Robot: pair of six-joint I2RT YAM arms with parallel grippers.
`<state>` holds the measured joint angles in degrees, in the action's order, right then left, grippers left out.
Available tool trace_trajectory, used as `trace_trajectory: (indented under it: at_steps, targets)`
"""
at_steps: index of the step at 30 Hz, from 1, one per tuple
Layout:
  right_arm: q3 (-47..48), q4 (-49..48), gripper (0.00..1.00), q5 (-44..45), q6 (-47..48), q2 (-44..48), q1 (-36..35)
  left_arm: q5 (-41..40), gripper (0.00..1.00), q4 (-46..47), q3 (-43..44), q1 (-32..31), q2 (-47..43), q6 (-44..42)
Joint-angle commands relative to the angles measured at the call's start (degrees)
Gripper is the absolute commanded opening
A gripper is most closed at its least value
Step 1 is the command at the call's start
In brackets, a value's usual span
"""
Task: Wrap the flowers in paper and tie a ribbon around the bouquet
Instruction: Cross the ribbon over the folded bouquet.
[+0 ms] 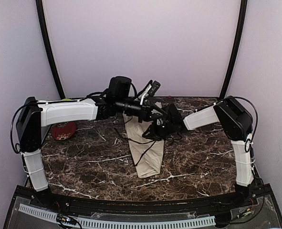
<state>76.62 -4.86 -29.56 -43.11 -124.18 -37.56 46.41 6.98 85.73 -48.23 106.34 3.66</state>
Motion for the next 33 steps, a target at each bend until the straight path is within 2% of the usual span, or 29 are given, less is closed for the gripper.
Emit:
trace_trajectory:
  at_steps: [1,4,8,19,23,26,33]
  targets:
    - [-2.6,-5.0,0.24,-1.4,-3.5,1.7,0.1,-7.8,0.0,10.2,0.8,8.4,5.5,20.9]
    - [-3.6,-7.3,0.24,-1.2,-5.1,2.7,0.0,-15.5,0.0,13.6,-7.1,10.1,5.9,26.3]
    - [-4.0,-7.4,0.23,-0.3,-5.2,3.7,0.0,-19.7,0.0,15.8,-12.0,10.1,7.2,27.1]
    - [-5.1,-6.4,0.23,3.2,-5.9,6.1,-1.1,-27.1,0.0,1.9,-6.6,10.3,16.3,20.8]
    - [-8.1,-6.7,0.23,9.8,-7.9,11.3,-1.1,-27.8,0.0,2.0,-8.3,10.4,16.5,20.1]
    - [-8.9,-6.9,0.23,11.2,-8.1,13.7,-1.2,-27.5,0.0,3.3,-9.9,10.4,16.7,20.4]
    - [-5.9,1.3,0.24,15.0,-2.9,15.7,-1.2,-24.4,0.0,6.7,-11.5,10.4,16.6,21.4]
